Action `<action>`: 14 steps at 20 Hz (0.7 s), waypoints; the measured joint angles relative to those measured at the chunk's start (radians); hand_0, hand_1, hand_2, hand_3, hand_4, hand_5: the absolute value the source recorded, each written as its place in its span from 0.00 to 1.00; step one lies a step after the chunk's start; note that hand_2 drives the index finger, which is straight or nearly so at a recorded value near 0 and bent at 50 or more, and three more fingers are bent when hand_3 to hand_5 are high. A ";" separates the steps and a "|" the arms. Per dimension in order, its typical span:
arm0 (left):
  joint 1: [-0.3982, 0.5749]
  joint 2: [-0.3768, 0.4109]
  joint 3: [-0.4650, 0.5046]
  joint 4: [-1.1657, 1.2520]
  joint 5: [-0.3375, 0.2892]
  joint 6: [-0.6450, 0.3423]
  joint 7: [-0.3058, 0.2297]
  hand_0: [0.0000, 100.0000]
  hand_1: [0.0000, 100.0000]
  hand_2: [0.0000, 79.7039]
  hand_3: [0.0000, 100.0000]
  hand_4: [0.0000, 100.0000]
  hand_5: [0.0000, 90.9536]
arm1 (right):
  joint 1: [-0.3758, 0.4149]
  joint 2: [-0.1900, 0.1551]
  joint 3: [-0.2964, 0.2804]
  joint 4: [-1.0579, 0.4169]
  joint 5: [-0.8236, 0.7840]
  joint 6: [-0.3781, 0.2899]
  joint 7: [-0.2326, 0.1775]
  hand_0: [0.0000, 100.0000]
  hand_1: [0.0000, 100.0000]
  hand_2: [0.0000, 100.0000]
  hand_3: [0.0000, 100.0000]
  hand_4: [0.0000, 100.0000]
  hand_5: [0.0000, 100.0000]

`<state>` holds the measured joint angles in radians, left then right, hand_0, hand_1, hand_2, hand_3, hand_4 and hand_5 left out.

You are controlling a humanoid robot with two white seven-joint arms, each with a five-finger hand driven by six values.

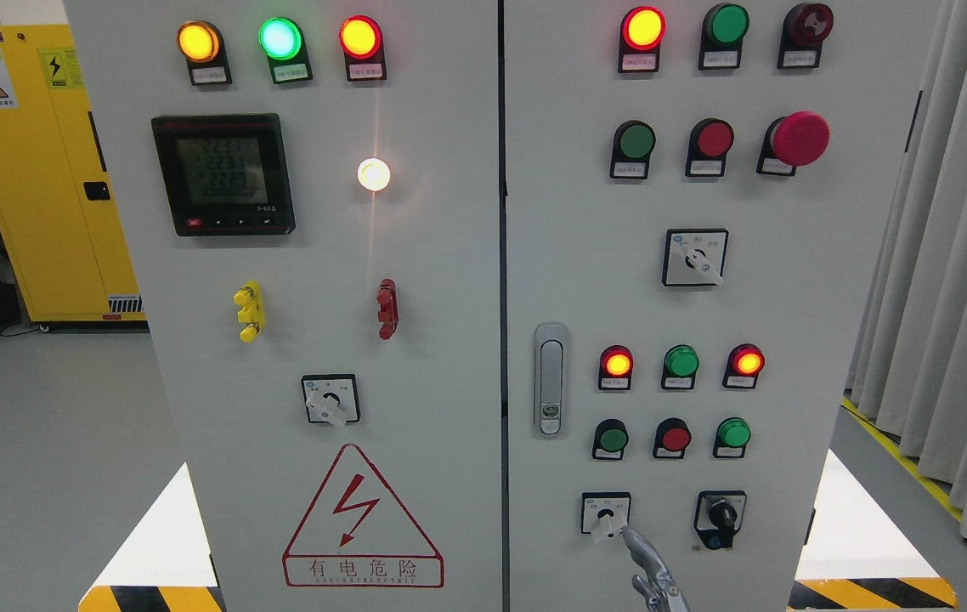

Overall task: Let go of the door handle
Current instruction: 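Raise the right hand toward the silver door handle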

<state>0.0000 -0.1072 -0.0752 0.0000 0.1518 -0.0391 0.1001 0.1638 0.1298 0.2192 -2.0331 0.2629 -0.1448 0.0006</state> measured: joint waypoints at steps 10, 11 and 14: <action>0.000 0.001 0.000 0.000 0.000 0.000 0.000 0.12 0.56 0.00 0.00 0.00 0.00 | -0.040 0.000 0.002 0.006 0.287 0.014 -0.047 0.42 0.35 0.00 0.72 0.84 0.90; 0.000 0.001 0.000 0.000 0.000 0.000 0.000 0.12 0.56 0.00 0.00 0.00 0.00 | -0.049 0.000 0.002 0.009 0.327 0.023 -0.058 0.42 0.35 0.00 0.74 0.86 0.93; 0.000 0.001 0.000 0.000 0.000 0.000 0.000 0.12 0.56 0.00 0.00 0.00 0.00 | -0.073 0.001 0.007 0.018 0.450 0.069 -0.093 0.40 0.33 0.00 0.88 0.94 1.00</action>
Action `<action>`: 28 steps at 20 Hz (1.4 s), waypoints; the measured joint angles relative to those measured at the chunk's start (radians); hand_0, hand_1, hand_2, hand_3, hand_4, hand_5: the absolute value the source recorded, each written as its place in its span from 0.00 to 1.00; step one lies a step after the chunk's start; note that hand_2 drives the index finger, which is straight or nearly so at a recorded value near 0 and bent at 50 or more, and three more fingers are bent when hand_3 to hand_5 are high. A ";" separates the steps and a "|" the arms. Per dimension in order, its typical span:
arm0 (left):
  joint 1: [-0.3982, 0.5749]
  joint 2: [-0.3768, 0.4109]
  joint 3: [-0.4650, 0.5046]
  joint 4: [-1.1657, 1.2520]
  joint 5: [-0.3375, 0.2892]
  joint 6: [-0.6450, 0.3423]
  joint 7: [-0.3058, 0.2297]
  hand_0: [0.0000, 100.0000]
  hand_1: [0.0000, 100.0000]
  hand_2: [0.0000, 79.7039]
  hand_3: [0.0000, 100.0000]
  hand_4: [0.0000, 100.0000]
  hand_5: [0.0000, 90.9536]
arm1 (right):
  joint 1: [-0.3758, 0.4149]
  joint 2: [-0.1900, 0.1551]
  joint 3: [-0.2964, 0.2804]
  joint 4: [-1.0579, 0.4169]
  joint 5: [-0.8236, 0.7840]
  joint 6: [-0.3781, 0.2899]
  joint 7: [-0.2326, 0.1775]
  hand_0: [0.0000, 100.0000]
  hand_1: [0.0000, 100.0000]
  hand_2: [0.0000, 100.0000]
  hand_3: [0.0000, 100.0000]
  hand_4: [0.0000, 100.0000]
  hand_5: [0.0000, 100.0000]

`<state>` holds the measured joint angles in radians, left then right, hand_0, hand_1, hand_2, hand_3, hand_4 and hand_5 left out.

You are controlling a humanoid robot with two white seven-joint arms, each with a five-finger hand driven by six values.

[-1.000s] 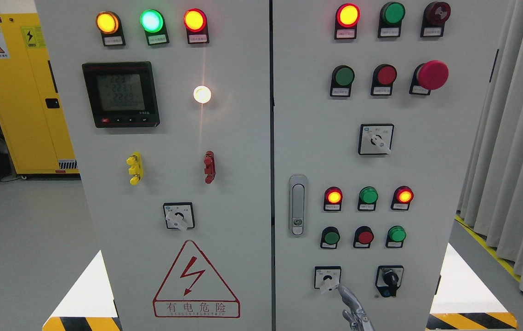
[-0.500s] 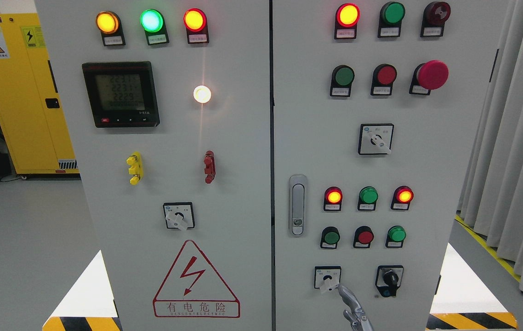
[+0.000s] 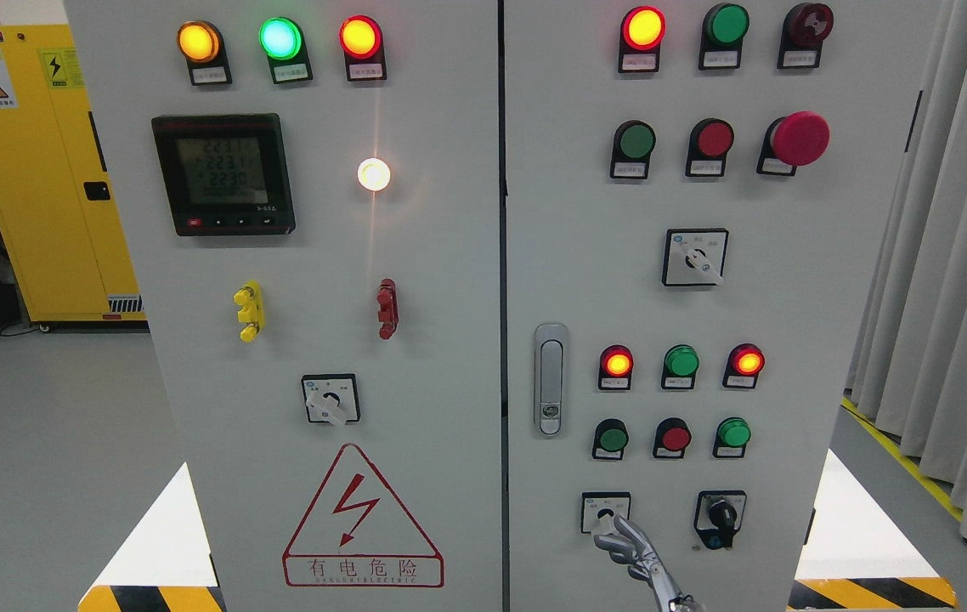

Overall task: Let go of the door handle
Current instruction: 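Raise the right hand toward the silver door handle, then close the right hand around the lower end of the silver handle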

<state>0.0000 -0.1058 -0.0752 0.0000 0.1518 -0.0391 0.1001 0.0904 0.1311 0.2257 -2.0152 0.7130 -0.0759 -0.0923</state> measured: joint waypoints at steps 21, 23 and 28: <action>0.000 0.000 0.000 0.000 0.000 0.000 0.000 0.12 0.56 0.00 0.00 0.00 0.00 | -0.228 0.006 0.043 0.172 0.731 0.075 -0.134 0.37 0.31 0.00 0.97 0.97 1.00; 0.000 0.000 0.000 0.000 0.000 0.000 0.000 0.12 0.56 0.00 0.00 0.00 0.00 | -0.246 0.007 0.045 0.190 0.761 0.086 -0.135 0.38 0.31 0.00 0.97 0.97 1.00; 0.000 0.000 0.000 0.000 0.000 0.000 0.000 0.12 0.56 0.00 0.00 0.00 0.00 | -0.281 0.008 0.049 0.232 0.800 0.112 -0.135 0.38 0.31 0.00 0.97 0.97 1.00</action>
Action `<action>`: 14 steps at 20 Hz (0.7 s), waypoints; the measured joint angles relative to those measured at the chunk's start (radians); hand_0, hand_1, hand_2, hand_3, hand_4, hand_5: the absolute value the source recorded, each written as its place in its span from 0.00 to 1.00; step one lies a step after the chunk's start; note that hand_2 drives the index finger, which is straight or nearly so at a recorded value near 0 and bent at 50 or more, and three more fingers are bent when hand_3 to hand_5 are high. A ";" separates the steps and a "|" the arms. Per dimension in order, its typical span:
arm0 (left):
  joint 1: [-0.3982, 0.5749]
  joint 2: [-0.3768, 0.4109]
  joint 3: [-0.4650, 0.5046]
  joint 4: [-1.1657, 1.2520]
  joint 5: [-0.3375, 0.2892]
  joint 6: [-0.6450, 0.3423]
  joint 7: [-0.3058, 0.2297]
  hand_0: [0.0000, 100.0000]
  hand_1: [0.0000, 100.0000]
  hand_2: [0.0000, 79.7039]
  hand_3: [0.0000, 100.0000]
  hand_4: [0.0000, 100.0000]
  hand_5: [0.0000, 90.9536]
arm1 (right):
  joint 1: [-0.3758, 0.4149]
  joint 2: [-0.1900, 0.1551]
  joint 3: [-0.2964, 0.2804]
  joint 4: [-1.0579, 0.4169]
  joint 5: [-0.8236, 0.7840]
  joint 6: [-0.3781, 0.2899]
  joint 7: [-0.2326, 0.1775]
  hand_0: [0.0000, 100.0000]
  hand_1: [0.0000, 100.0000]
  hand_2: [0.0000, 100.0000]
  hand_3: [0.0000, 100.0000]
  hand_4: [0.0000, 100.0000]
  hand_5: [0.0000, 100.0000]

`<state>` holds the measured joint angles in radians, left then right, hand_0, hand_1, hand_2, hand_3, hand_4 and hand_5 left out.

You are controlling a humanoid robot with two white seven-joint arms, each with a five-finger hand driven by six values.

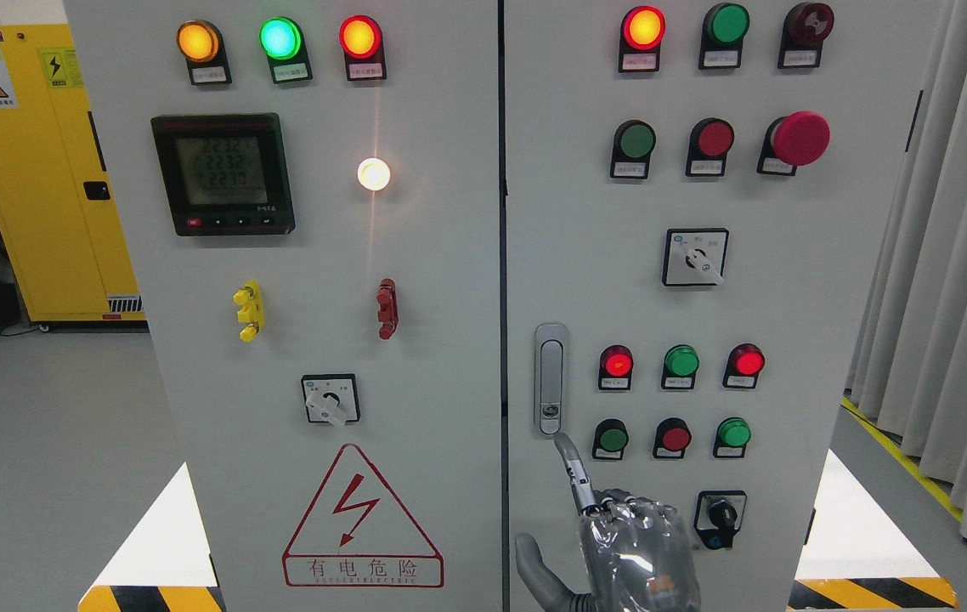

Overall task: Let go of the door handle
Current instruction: 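Close the right hand around the lower end of the silver handle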

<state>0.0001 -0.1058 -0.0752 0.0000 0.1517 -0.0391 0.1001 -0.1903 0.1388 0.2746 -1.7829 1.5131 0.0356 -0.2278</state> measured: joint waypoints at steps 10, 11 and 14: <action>0.000 0.000 0.000 0.000 0.000 0.000 0.000 0.12 0.56 0.00 0.00 0.00 0.00 | -0.060 0.001 0.001 0.064 0.020 0.021 -0.001 0.40 0.31 0.00 0.97 0.97 1.00; 0.000 0.000 0.000 0.000 0.000 0.000 0.000 0.12 0.56 0.00 0.00 0.00 0.00 | -0.065 0.001 0.000 0.068 0.019 0.024 -0.001 0.40 0.31 0.00 0.97 0.97 1.00; 0.000 0.000 0.000 0.000 0.000 0.000 0.000 0.12 0.56 0.00 0.00 0.00 0.00 | -0.077 0.002 0.000 0.081 0.018 0.028 -0.002 0.40 0.30 0.00 0.97 0.97 1.00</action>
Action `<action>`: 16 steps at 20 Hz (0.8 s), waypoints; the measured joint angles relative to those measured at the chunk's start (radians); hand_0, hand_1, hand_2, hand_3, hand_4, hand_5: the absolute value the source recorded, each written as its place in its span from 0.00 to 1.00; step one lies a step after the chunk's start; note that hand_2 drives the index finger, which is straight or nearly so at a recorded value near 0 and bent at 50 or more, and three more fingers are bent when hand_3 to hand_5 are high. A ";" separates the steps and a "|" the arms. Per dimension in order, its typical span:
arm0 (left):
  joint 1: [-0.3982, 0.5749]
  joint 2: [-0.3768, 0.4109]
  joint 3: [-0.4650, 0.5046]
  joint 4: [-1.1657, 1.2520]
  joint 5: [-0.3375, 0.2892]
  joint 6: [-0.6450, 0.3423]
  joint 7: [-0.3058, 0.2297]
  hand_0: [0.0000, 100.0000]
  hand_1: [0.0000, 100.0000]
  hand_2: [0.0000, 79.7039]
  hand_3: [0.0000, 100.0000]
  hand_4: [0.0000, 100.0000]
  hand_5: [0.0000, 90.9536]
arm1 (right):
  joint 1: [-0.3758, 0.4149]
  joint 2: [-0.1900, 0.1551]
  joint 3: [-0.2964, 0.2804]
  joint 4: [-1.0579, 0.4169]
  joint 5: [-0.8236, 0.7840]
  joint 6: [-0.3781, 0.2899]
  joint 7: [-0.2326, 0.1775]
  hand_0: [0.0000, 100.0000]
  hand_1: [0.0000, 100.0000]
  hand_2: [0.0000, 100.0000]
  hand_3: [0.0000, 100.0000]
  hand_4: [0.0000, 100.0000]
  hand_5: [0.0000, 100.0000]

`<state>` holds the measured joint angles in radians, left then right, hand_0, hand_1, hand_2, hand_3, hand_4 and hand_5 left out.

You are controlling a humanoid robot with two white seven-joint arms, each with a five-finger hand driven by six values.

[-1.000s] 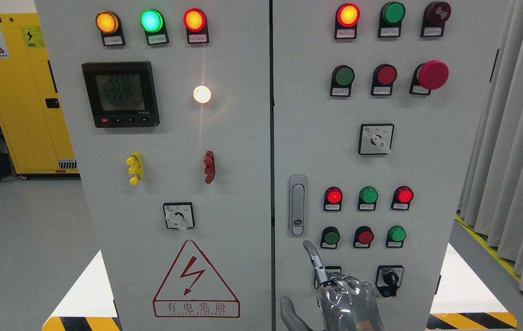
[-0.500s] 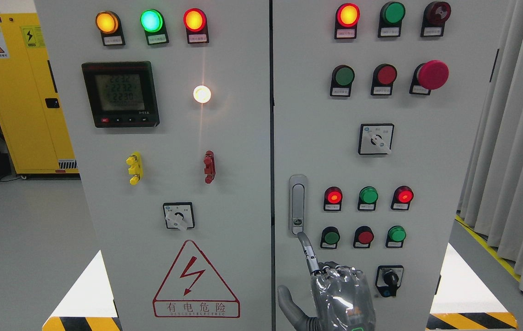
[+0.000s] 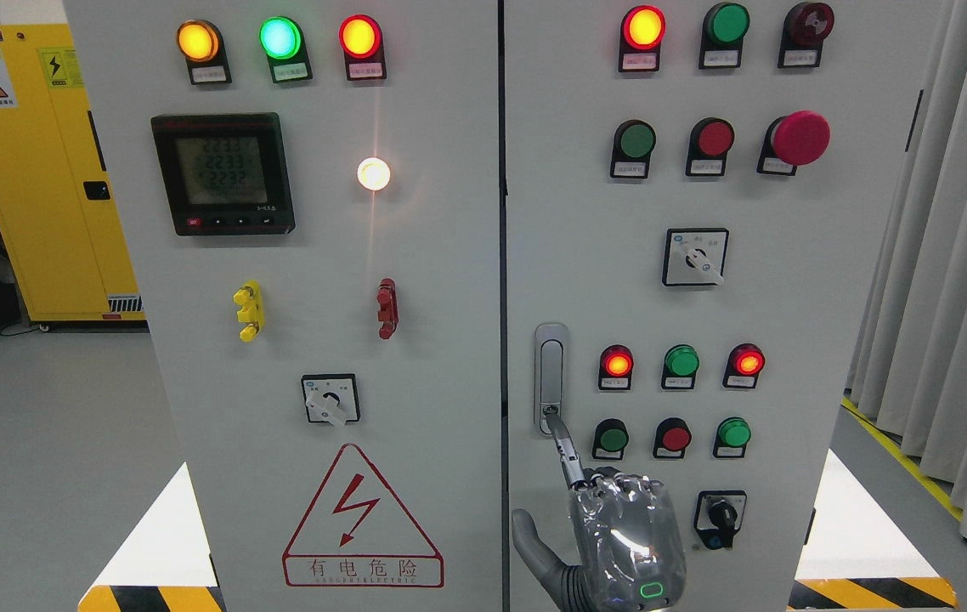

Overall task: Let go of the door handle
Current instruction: 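Close the right hand around the lower end of the silver handle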

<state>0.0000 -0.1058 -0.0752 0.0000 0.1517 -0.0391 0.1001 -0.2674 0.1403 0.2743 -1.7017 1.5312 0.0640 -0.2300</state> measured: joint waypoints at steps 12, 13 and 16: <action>0.000 0.000 0.000 0.000 0.000 0.000 0.000 0.12 0.56 0.00 0.00 0.00 0.00 | -0.025 0.000 -0.005 0.033 -0.003 0.009 0.007 0.41 0.30 0.00 0.97 0.97 1.00; 0.000 0.000 0.000 0.000 0.000 0.000 0.000 0.12 0.56 0.00 0.00 0.00 0.00 | -0.026 0.001 -0.005 0.035 -0.003 0.009 0.007 0.41 0.30 0.00 0.97 0.97 1.00; 0.000 0.000 0.000 0.000 0.000 0.000 0.000 0.12 0.56 0.00 0.00 0.00 0.00 | -0.028 0.001 -0.007 0.039 -0.003 0.009 0.007 0.41 0.30 0.00 0.97 0.97 1.00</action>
<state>0.0000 -0.1058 -0.0752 0.0000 0.1518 -0.0391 0.1001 -0.2958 0.1409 0.2676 -1.6631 1.5281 0.0734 -0.2229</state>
